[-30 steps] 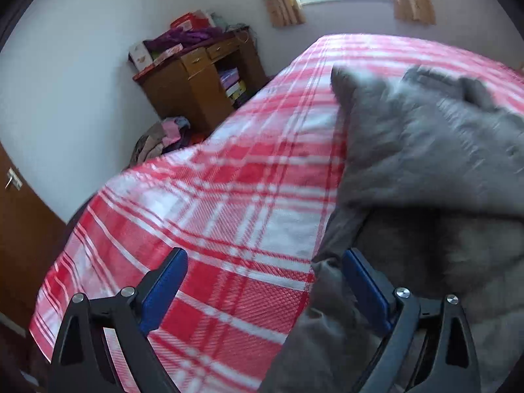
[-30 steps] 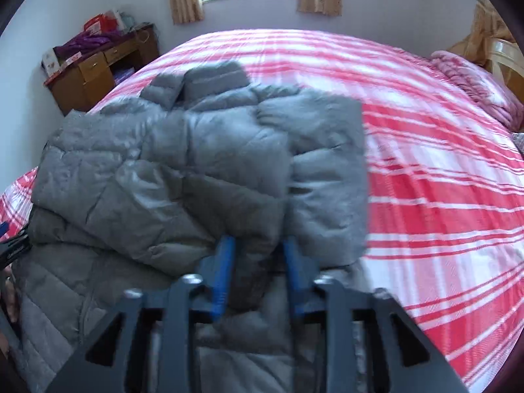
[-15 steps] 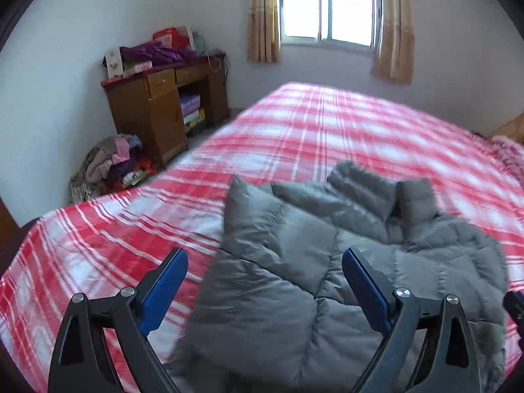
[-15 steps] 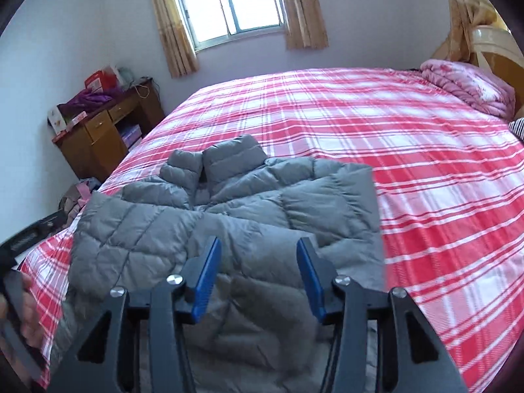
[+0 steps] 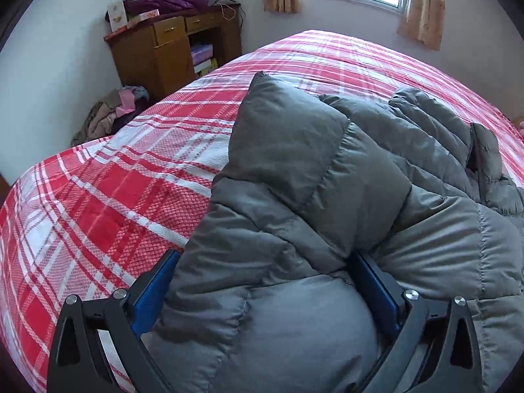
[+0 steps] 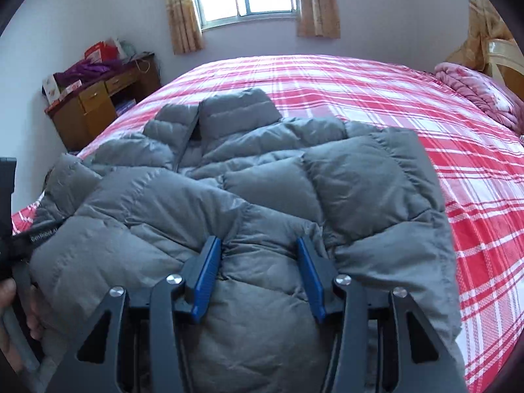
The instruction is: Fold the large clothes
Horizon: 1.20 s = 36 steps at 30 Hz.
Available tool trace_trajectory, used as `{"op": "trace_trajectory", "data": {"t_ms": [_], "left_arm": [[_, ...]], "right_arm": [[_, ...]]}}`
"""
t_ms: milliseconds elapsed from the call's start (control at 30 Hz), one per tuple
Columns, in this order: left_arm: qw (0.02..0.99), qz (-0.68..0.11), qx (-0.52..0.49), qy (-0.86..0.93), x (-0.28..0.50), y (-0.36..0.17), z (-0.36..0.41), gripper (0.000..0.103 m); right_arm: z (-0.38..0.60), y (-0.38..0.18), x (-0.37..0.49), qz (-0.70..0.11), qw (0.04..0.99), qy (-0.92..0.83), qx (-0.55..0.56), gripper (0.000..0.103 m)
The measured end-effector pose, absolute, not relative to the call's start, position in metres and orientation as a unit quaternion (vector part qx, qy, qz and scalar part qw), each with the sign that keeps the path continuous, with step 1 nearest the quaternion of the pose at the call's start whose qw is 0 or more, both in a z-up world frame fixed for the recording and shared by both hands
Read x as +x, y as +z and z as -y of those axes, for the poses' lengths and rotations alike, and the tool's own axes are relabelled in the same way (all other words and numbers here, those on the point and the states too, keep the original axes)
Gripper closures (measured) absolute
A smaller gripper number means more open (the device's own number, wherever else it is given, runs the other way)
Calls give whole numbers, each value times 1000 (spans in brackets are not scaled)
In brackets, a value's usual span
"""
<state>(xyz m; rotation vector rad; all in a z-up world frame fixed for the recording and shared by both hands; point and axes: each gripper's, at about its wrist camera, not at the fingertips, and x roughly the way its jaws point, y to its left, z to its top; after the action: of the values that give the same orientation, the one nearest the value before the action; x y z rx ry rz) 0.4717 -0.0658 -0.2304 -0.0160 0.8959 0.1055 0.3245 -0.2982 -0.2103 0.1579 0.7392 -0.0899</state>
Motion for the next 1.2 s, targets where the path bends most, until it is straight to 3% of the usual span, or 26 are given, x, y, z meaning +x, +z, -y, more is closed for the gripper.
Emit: {"op": "trace_trajectory", "data": {"t_ms": [700,867,967,1100,1200], "left_arm": [[896,-439,9,61,469,-232,71,1],[895,-440,11,78,458,-188,63,1],[905,-416,-28,79,457,-155,63,1],[908,-403,-30,112,476,-146,82,1],[895,-424,2,137,502,-175,103,1]], "right_arm": [[295,-225,333,-391,916,-60,58,47],[294,-211,328,-391,917,-52,50,47],[304,-174,313,-336,938,-62,63,47],[328,-147,327,-308,938,-145,68,28],[347,-160,351,-332,921,-186,86,26]]}}
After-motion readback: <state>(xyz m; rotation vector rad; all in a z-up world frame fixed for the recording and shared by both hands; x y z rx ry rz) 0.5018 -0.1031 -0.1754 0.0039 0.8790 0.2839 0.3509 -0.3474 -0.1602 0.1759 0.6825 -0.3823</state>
